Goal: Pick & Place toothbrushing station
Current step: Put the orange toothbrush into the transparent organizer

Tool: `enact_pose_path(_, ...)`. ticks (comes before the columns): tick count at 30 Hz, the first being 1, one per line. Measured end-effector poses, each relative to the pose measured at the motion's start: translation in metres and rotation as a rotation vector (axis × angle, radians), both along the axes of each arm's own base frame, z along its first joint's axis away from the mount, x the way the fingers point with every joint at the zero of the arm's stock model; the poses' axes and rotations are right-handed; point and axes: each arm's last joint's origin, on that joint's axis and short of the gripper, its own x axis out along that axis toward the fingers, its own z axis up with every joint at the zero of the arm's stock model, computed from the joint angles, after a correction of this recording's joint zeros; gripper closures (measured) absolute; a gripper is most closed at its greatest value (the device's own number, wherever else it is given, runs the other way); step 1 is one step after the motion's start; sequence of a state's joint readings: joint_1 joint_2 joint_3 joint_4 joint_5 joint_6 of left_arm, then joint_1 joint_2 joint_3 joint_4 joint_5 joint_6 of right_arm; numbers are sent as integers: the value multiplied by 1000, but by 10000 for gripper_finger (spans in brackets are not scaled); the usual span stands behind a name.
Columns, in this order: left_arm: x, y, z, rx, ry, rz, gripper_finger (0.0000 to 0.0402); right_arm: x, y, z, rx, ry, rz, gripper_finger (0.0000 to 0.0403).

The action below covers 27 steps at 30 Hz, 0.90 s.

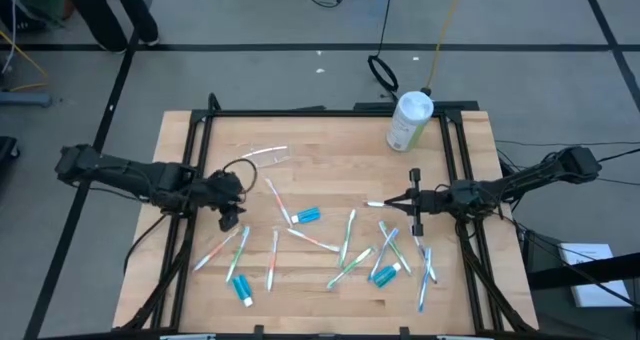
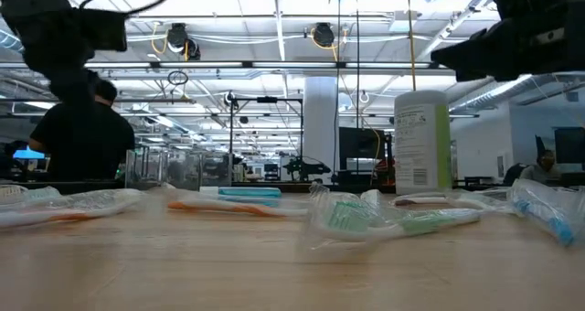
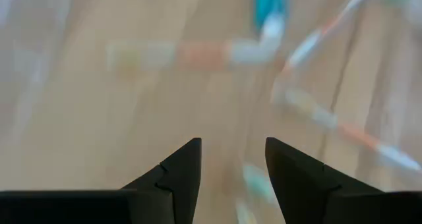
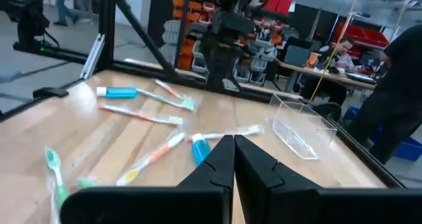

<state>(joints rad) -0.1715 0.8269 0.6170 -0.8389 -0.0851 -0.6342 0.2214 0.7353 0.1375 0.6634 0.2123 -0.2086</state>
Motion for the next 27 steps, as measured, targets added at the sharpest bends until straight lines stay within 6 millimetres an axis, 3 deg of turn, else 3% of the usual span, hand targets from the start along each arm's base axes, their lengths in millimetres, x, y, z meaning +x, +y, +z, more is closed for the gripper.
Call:
enact_pose_path(5, 11, -16, -5, -143, 203, -24, 227, 0, 0, 1, -106, -14, 1, 399)
enact_pose_path(13, 8, -44, -34, -111, 341, -22, 227, 0, 0, 10, -246, -102, -7, 399)
enact_pose_path(18, 1, -63, -51, -115, 389, -3, 227, 0, 0, 13, -317, -130, -15, 399)
enact_pose_path(27, -5, -77, -64, 8, 400, -26, 227, 0, 0, 14, -375, -139, -19, 399)
